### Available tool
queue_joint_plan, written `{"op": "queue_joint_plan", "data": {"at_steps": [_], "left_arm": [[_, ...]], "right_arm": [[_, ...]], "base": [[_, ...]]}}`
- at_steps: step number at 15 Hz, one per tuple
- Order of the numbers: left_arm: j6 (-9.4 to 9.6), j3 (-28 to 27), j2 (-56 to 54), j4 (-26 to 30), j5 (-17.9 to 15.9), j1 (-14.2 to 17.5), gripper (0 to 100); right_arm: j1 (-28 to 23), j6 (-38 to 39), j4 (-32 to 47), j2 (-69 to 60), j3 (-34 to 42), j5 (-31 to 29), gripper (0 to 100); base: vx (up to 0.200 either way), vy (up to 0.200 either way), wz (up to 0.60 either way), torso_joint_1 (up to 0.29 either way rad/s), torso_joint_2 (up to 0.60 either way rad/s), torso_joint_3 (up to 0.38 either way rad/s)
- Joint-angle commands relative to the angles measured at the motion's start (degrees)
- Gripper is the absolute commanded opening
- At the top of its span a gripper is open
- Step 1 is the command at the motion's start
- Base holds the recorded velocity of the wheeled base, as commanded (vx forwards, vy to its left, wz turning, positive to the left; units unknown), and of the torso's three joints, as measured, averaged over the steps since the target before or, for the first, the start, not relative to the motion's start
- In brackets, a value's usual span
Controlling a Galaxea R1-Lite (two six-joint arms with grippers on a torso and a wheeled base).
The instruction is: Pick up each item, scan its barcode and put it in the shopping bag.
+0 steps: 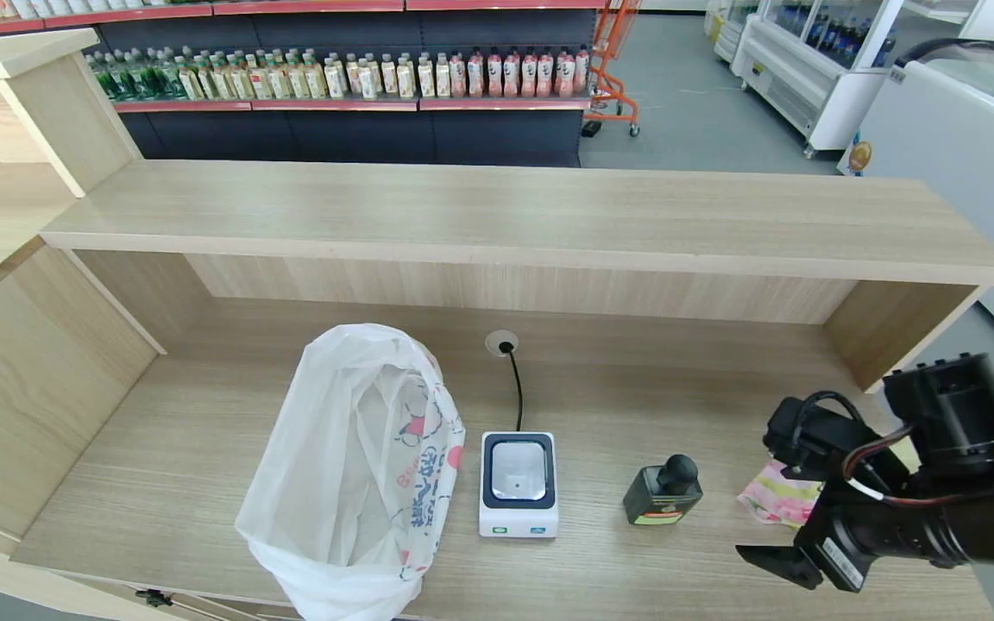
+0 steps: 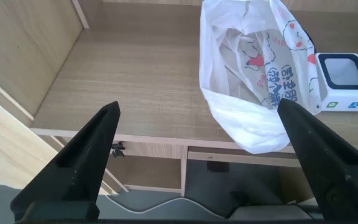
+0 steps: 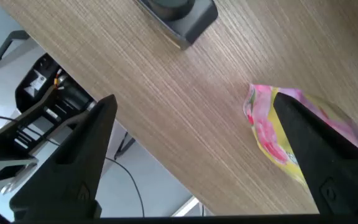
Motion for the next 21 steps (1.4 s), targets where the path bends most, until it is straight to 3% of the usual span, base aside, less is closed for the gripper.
{"op": "queue_joint_plan", "data": {"at_steps": [1, 11, 18, 21], "left_arm": [[-0.01, 0.0, 0.1, 0.0, 0.0, 0.0, 100], [-0.01, 0.0, 0.1, 0.0, 0.0, 0.0, 100], [-0.01, 0.0, 0.1, 0.0, 0.0, 0.0, 100], [-0.01, 0.0, 0.1, 0.0, 0.0, 0.0, 100]], "right_arm": [[1.8, 0.0, -3.8, 7.4, 0.1, 0.3, 100], [7.1, 0.0, -22.7, 21.7, -1.3, 3.8, 100], [8.2, 0.1, -26.8, 27.0, -5.1, 3.9, 100], [8.2, 0.2, -28.4, 27.7, -6.2, 6.8, 100]], "base": [[0.000, 0.000, 0.00, 0.000, 0.00, 0.000], [0.000, 0.000, 0.00, 0.000, 0.00, 0.000], [0.000, 0.000, 0.00, 0.000, 0.00, 0.000], [0.000, 0.000, 0.00, 0.000, 0.00, 0.000]]}}
